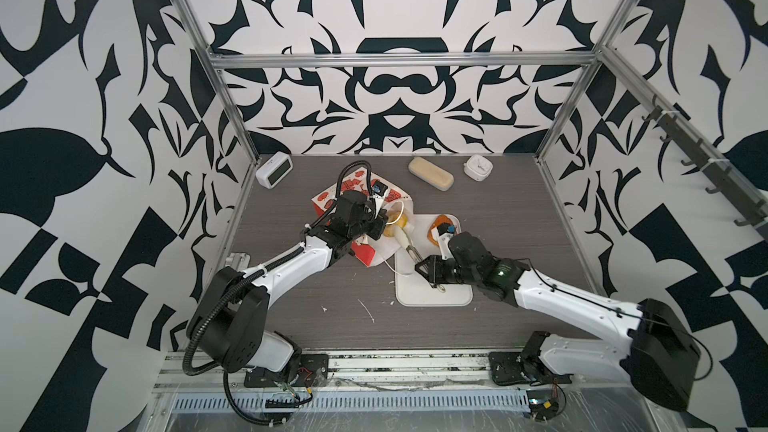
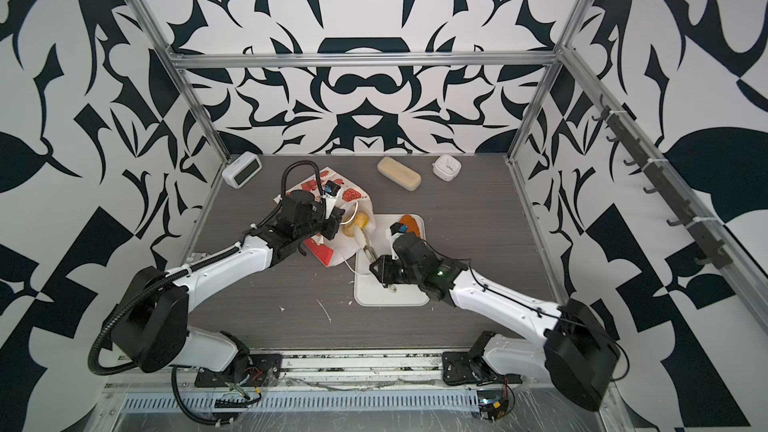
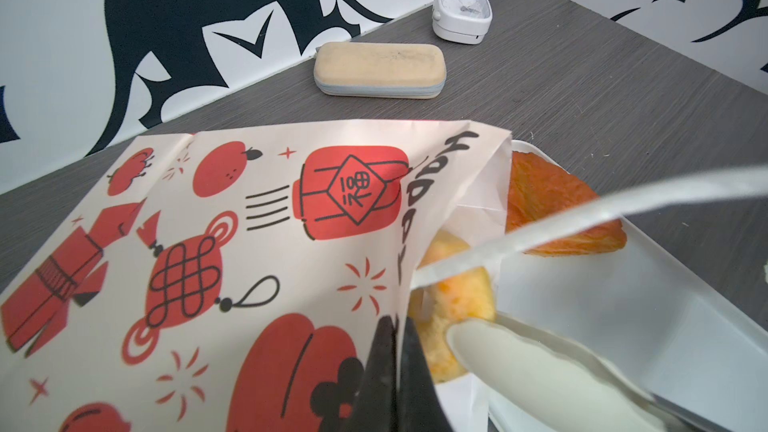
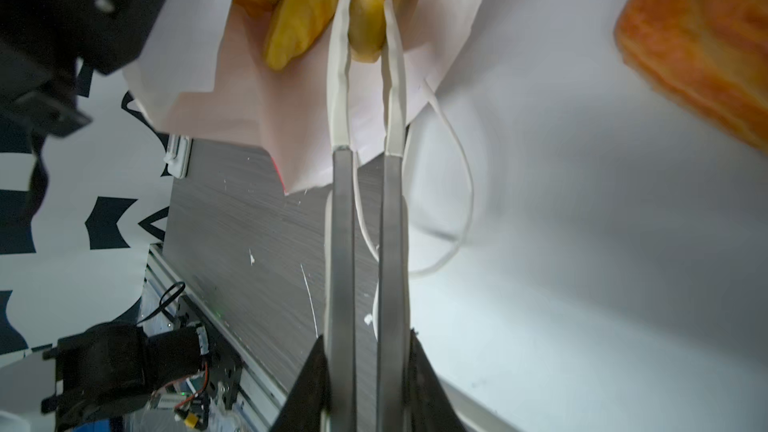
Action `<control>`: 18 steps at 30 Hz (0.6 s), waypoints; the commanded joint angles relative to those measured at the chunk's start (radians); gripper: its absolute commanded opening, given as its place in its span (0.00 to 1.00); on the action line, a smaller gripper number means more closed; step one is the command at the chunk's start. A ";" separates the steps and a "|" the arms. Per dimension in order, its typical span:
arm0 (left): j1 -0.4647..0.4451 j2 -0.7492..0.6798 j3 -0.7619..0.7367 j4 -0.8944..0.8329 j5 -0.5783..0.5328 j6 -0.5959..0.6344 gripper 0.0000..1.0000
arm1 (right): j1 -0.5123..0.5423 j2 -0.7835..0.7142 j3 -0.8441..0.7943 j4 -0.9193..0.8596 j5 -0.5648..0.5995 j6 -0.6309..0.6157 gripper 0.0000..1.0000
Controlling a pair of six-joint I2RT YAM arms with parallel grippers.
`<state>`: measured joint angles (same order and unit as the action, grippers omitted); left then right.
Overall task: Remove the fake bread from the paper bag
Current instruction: 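Pull the bagel out and lower it onto the white tray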
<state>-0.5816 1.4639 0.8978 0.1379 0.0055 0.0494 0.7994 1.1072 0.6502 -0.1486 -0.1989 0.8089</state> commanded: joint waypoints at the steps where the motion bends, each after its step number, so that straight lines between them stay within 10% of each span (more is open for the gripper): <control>1: 0.008 0.014 0.033 0.010 -0.040 -0.027 0.00 | 0.004 -0.146 0.009 -0.068 -0.007 -0.047 0.19; 18: 0.074 -0.083 0.008 -0.030 -0.074 -0.057 0.00 | -0.002 -0.404 0.065 -0.384 0.161 -0.158 0.19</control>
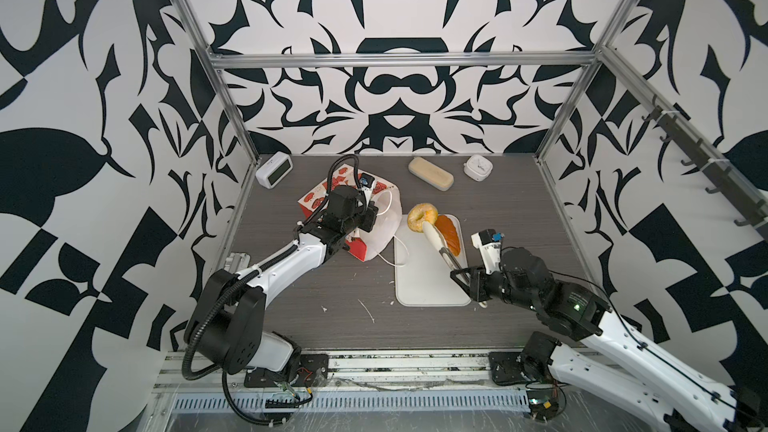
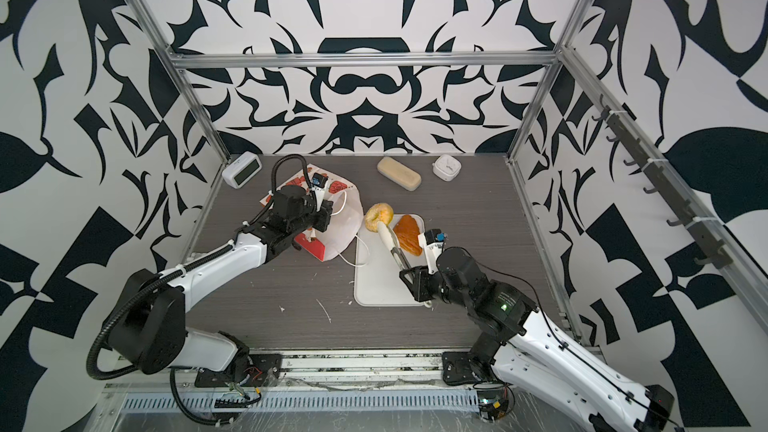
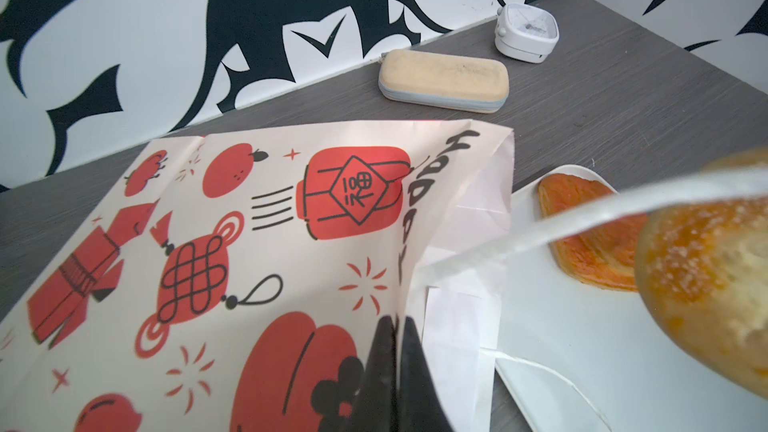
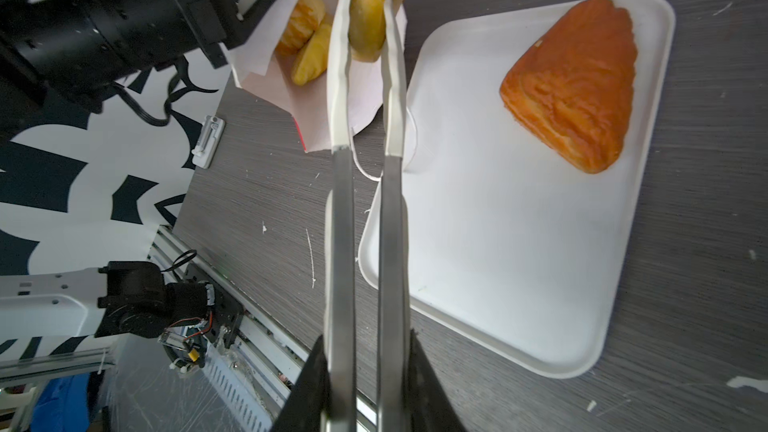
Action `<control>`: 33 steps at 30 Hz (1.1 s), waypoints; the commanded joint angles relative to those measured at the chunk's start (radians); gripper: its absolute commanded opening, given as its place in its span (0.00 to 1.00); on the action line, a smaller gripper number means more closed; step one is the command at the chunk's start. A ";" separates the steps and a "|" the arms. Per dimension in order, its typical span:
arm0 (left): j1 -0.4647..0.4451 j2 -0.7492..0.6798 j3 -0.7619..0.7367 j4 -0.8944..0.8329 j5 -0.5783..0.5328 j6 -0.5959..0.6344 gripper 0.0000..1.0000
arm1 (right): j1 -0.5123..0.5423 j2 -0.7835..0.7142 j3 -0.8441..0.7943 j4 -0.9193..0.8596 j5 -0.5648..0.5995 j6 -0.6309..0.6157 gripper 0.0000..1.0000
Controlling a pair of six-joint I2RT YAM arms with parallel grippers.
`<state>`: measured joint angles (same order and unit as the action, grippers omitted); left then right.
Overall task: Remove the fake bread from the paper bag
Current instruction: 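Pull the bagel out and lower it onto the white tray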
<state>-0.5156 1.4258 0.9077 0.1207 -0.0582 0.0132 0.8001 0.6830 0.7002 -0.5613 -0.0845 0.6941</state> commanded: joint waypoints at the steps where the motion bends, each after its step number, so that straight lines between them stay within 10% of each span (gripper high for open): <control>1: 0.010 -0.053 -0.005 -0.015 -0.012 -0.020 0.00 | -0.005 0.038 0.005 0.044 0.043 -0.048 0.19; 33: 0.035 -0.107 -0.053 0.005 -0.011 -0.009 0.00 | -0.173 0.431 -0.123 0.391 -0.199 -0.053 0.19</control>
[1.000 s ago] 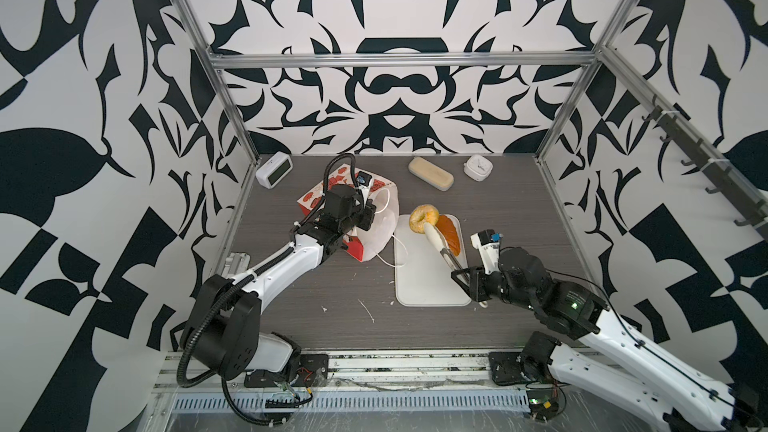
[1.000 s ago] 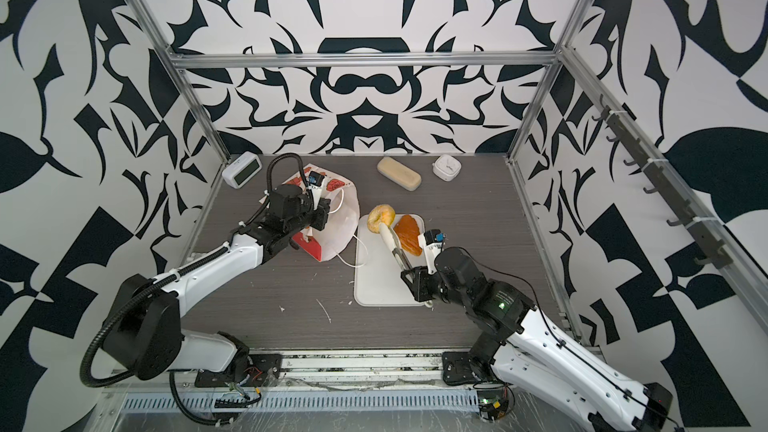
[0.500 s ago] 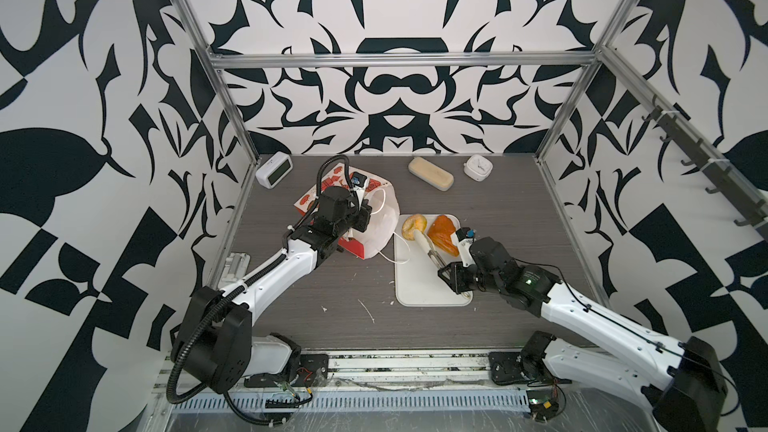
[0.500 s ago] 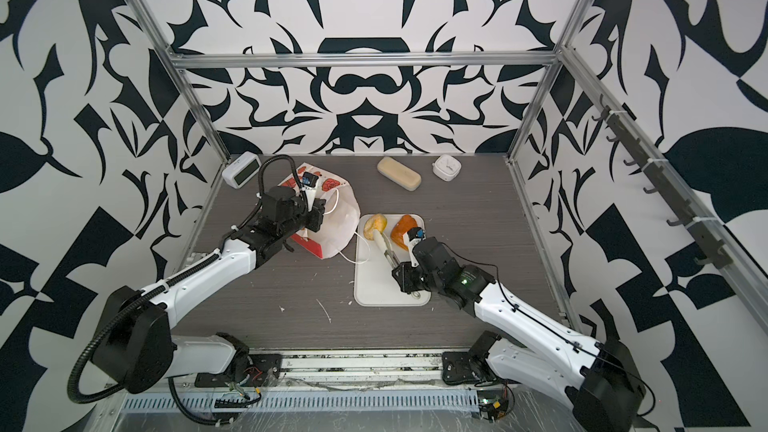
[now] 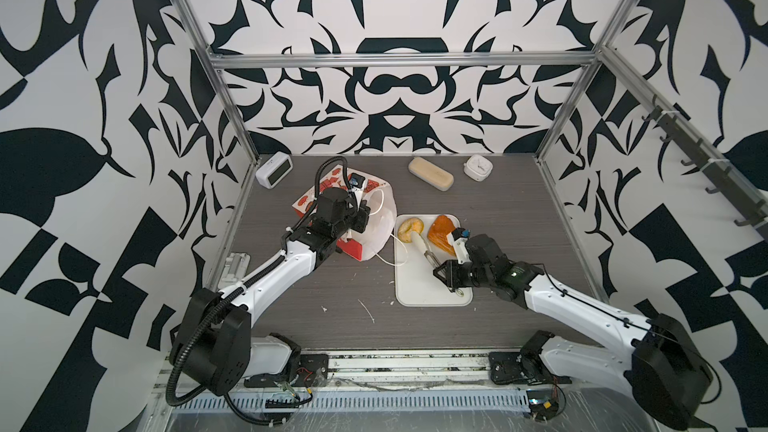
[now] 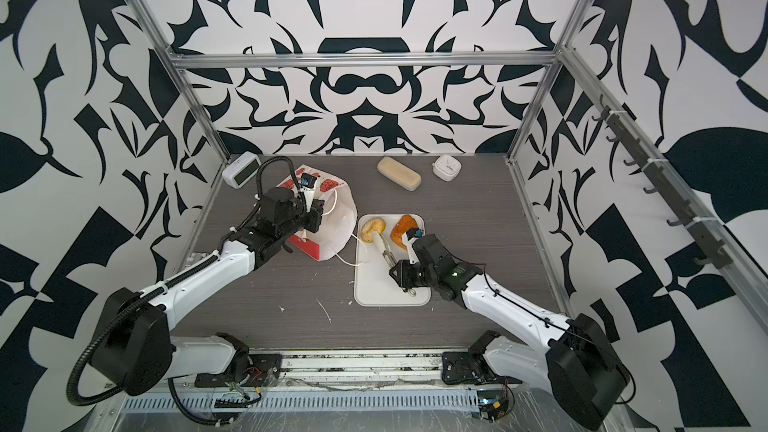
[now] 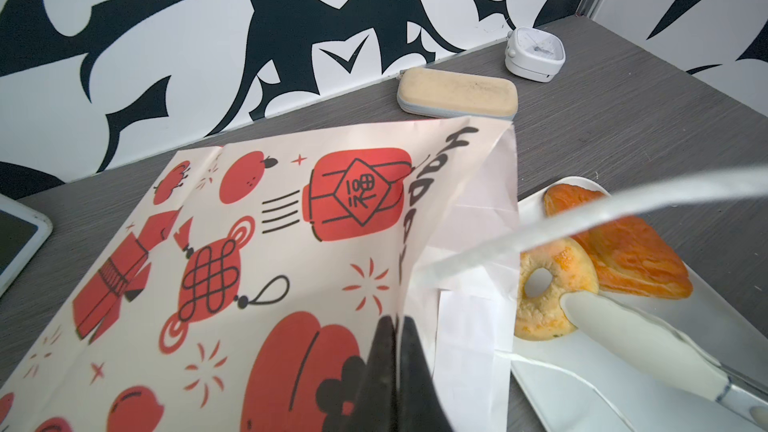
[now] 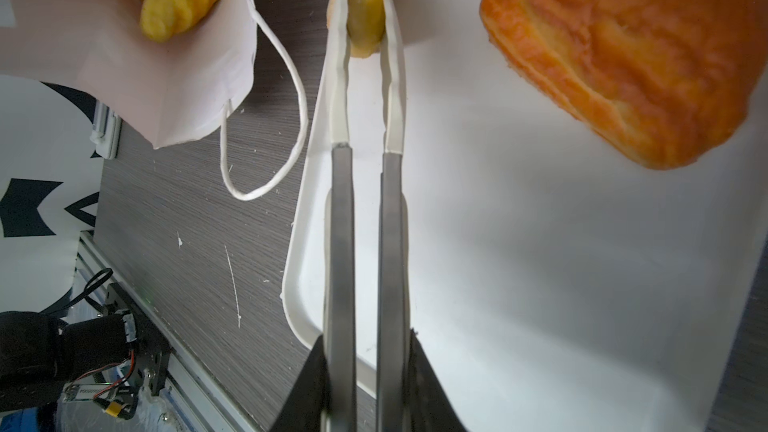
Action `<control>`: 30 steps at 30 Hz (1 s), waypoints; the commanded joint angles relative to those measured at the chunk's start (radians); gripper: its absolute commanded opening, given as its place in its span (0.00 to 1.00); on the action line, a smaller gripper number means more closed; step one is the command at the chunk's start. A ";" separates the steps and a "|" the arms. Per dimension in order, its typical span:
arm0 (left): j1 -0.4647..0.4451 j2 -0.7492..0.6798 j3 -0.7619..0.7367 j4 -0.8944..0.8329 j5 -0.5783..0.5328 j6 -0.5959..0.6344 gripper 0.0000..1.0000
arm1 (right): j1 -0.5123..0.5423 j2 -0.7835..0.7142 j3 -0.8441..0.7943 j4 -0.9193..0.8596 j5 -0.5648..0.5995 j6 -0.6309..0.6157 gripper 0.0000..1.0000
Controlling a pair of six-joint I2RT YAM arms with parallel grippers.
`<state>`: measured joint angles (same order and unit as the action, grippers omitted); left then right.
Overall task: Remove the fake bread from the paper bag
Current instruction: 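Pull the bagel out and lower it onto the white tray, then open the tongs to release the bagel beside the pastry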
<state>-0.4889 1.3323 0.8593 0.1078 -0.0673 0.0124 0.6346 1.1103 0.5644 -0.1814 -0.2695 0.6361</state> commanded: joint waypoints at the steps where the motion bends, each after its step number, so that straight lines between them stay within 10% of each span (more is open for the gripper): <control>1: 0.009 -0.013 -0.005 0.020 0.000 -0.008 0.00 | -0.007 0.002 0.019 -0.007 -0.004 0.003 0.21; 13: 0.009 0.012 -0.002 0.029 0.009 -0.016 0.00 | -0.019 -0.055 0.054 -0.135 0.064 -0.004 0.42; 30: 0.010 0.033 0.018 0.028 0.020 -0.015 0.00 | -0.024 -0.188 0.139 -0.237 0.088 -0.030 0.44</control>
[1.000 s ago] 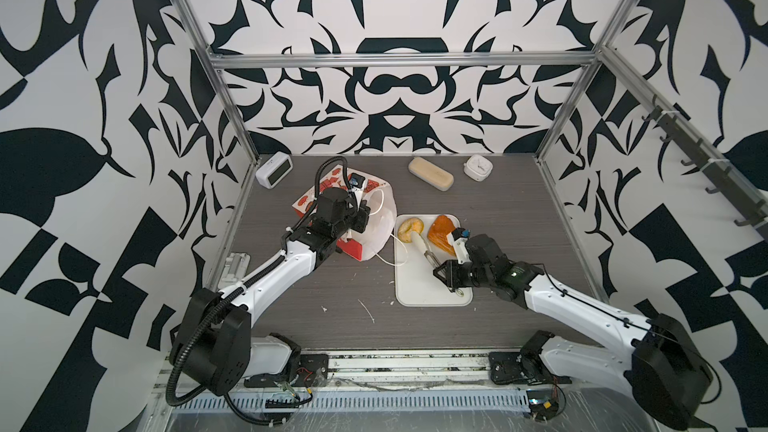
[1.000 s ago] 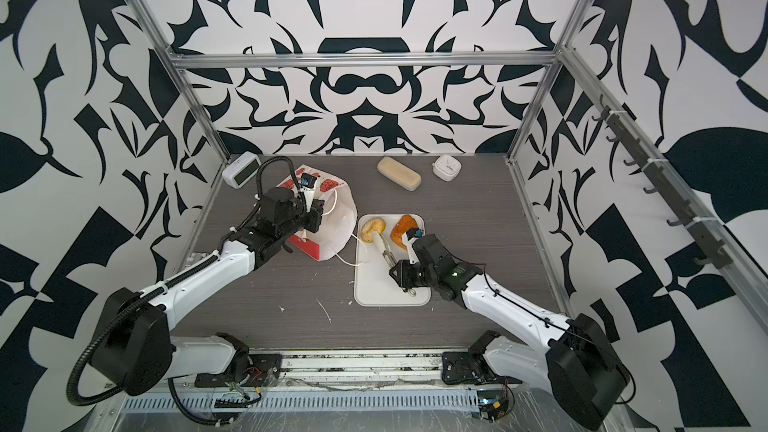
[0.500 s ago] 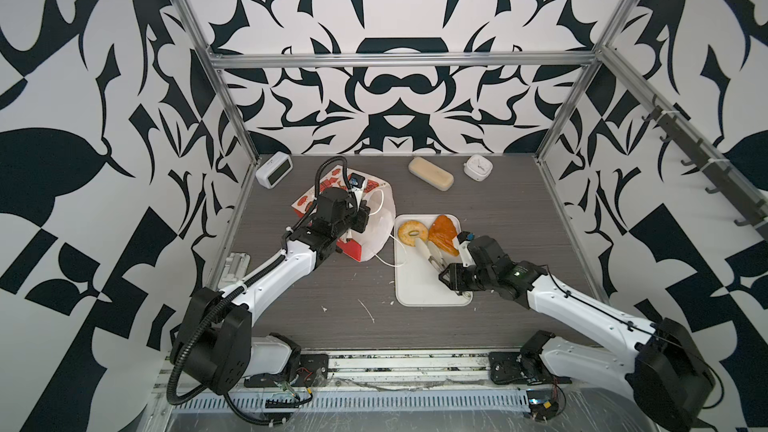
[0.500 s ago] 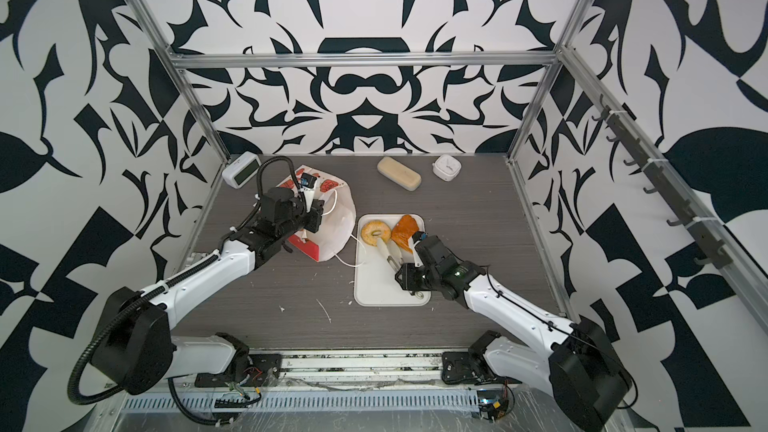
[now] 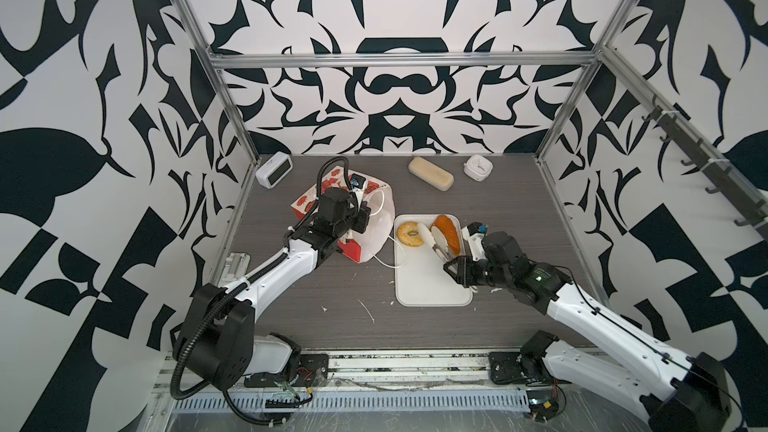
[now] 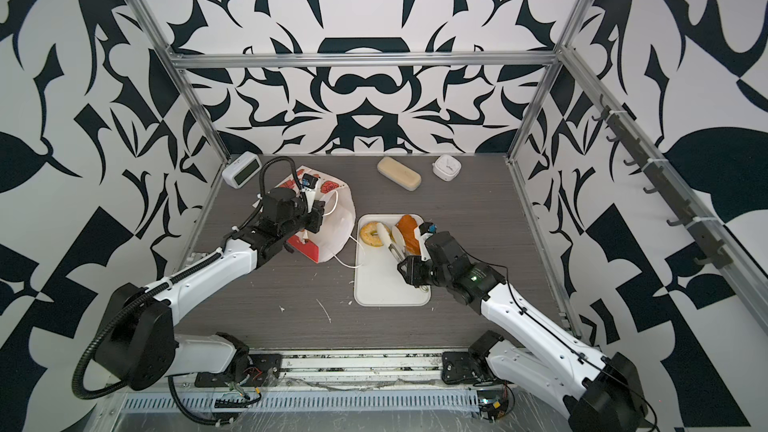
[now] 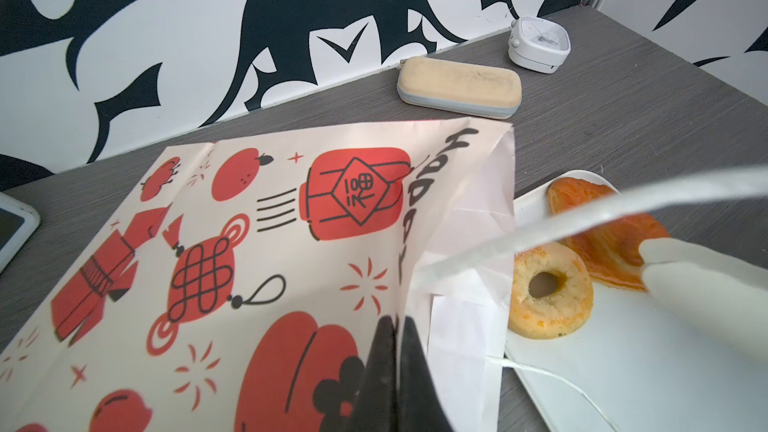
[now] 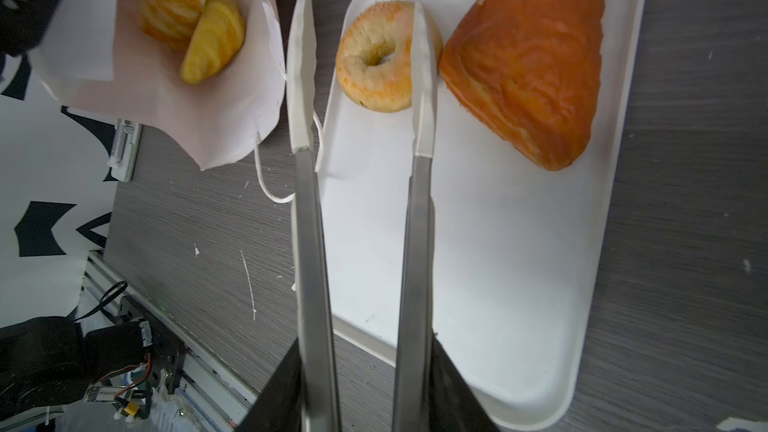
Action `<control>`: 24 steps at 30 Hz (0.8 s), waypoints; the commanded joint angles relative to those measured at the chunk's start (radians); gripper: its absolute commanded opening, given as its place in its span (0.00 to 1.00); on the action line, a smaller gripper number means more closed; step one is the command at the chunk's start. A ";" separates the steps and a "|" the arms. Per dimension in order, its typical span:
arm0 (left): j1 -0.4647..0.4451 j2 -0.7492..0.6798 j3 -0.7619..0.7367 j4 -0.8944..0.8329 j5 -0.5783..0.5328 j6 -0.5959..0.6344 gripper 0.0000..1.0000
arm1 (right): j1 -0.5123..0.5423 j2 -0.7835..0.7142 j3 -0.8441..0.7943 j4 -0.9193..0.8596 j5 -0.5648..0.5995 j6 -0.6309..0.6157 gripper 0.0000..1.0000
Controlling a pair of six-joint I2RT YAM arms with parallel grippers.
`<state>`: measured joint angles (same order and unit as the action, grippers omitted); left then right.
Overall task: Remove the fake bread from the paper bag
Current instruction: 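Open the tongs to release the bagel beside the pastry, then move the tongs with the right gripper back into the bag mouth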
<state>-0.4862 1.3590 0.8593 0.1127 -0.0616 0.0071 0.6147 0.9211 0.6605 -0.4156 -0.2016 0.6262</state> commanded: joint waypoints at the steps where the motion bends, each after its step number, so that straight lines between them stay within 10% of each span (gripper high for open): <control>1: 0.005 0.008 0.020 0.022 0.015 -0.010 0.00 | -0.004 0.012 0.038 -0.001 0.020 -0.020 0.43; 24: 0.006 -0.015 0.023 -0.013 0.157 0.096 0.00 | 0.238 0.318 0.166 0.351 -0.149 -0.017 0.36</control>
<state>-0.4843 1.3590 0.8600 0.0849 0.0418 0.0700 0.8200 1.1782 0.7643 -0.1921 -0.3389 0.6273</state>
